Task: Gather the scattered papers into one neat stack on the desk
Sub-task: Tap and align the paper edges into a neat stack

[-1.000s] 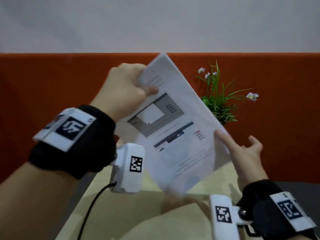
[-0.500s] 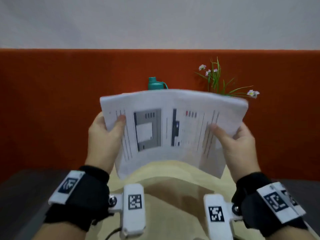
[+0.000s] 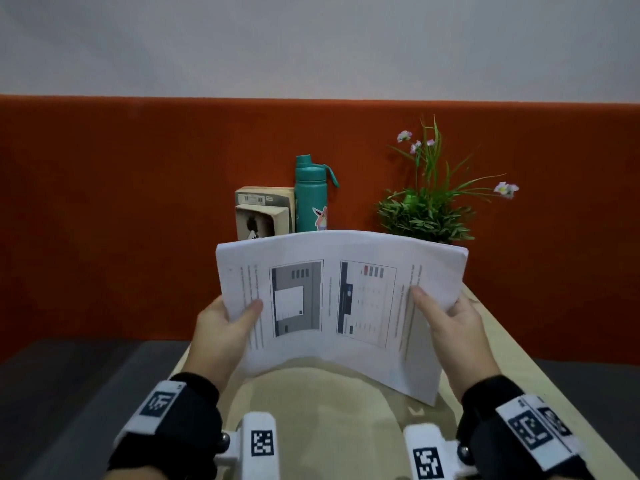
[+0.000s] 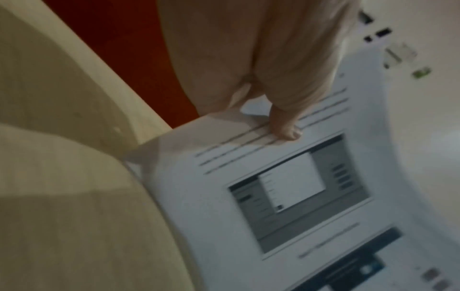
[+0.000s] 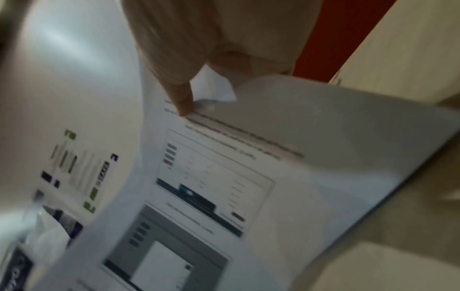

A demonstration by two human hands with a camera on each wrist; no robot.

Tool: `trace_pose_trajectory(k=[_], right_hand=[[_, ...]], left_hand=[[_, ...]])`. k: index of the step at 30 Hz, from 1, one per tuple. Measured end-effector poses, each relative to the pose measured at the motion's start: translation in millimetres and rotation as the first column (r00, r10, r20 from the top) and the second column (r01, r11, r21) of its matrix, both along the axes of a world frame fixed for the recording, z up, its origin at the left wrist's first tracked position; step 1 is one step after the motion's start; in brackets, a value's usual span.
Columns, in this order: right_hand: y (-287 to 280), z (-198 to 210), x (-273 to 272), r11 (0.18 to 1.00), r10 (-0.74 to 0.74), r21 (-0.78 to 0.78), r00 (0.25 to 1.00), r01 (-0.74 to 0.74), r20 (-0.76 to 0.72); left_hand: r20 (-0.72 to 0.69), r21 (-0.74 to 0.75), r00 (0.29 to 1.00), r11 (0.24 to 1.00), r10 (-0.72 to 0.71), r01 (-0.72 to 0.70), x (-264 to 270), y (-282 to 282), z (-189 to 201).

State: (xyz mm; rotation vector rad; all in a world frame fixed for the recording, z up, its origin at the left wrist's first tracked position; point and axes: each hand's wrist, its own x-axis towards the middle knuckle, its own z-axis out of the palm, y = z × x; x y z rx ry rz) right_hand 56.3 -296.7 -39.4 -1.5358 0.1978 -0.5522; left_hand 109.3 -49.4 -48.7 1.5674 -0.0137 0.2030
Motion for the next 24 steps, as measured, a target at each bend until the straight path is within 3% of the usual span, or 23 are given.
trace_pose_trajectory(k=[2, 3, 5, 7, 8, 9, 11, 13, 14, 16, 17, 18, 20, 21, 22, 24], right_hand=[[-2, 2, -3, 0.991, -0.105, -0.088, 0.994, 0.102, -0.031], [-4, 10, -6, 0.952, -0.225, -0.216, 0.974, 0.217, -0.013], [-4, 35, -12, 0.751, -0.396, -0.528, 0.910, 0.397, 0.121], [7, 60, -13, 0.542, -0.312, -0.746, 0.917, 0.386, 0.248], [12, 70, -12, 0.495, -0.240, -0.800, 0.938, 0.340, 0.250], [16, 77, -9, 0.513, -0.174, -0.809, 0.958, 0.287, 0.229], [19, 85, -4, 0.693, -0.049, -0.694, 0.973, 0.196, 0.226], [19, 86, -2, 0.857, 0.032, -0.505, 0.967, 0.103, 0.251], [18, 83, -1, 0.904, 0.045, -0.420, 0.964, 0.073, 0.263], [15, 75, 0, 0.964, 0.039, -0.264, 0.961, 0.036, 0.273], [14, 70, 0, 0.980, 0.036, -0.196, 0.961, 0.019, 0.276], [13, 65, 0, 0.990, 0.033, -0.144, 0.959, 0.009, 0.281], [14, 56, 0, 0.996, 0.021, -0.088, 0.958, 0.005, 0.285], [16, 52, -1, 0.997, 0.017, -0.080, 0.959, 0.006, 0.283], [18, 47, -1, 0.997, 0.013, -0.078, 0.961, 0.010, 0.278], [23, 42, -2, 0.996, 0.012, -0.089, 0.961, 0.013, 0.276]], left_hand=[[0.028, 0.040, 1.000, 0.999, 0.011, -0.012, 0, 2, 2], [0.082, 0.083, 0.997, 0.996, 0.013, -0.020, -1, 3, 13], [0.243, 0.247, 0.970, 0.967, -0.004, -0.058, 0, 3, 45], [0.440, 0.465, 0.893, 0.874, -0.093, -0.138, -2, -3, 84], [0.512, 0.550, 0.844, 0.816, -0.161, -0.178, -3, -9, 103], [0.559, 0.615, 0.797, 0.759, -0.231, -0.211, -4, -15, 119], [0.627, 0.681, 0.703, 0.675, -0.337, -0.283, -6, -27, 146], [0.706, 0.645, 0.624, 0.669, -0.335, -0.370, -8, -33, 158], [0.771, 0.574, 0.581, 0.677, -0.259, -0.461, -8, -35, 157], [0.842, 0.368, 0.536, 0.668, 0.056, -0.647, -6, -35, 142], [0.793, 0.277, 0.569, 0.704, 0.217, -0.654, -8, -35, 129], [0.671, 0.227, 0.675, 0.781, 0.308, -0.582, -11, -36, 116], [0.320, 0.079, 0.924, 0.967, 0.208, -0.244, -13, -41, 90], [0.215, 0.011, 0.971, 0.994, 0.101, -0.106, -12, -43, 77], [0.204, 0.016, 0.977, 0.998, 0.063, -0.067, -10, -45, 66], [0.254, 0.048, 0.962, 0.992, 0.103, -0.119, -9, -47, 61]])
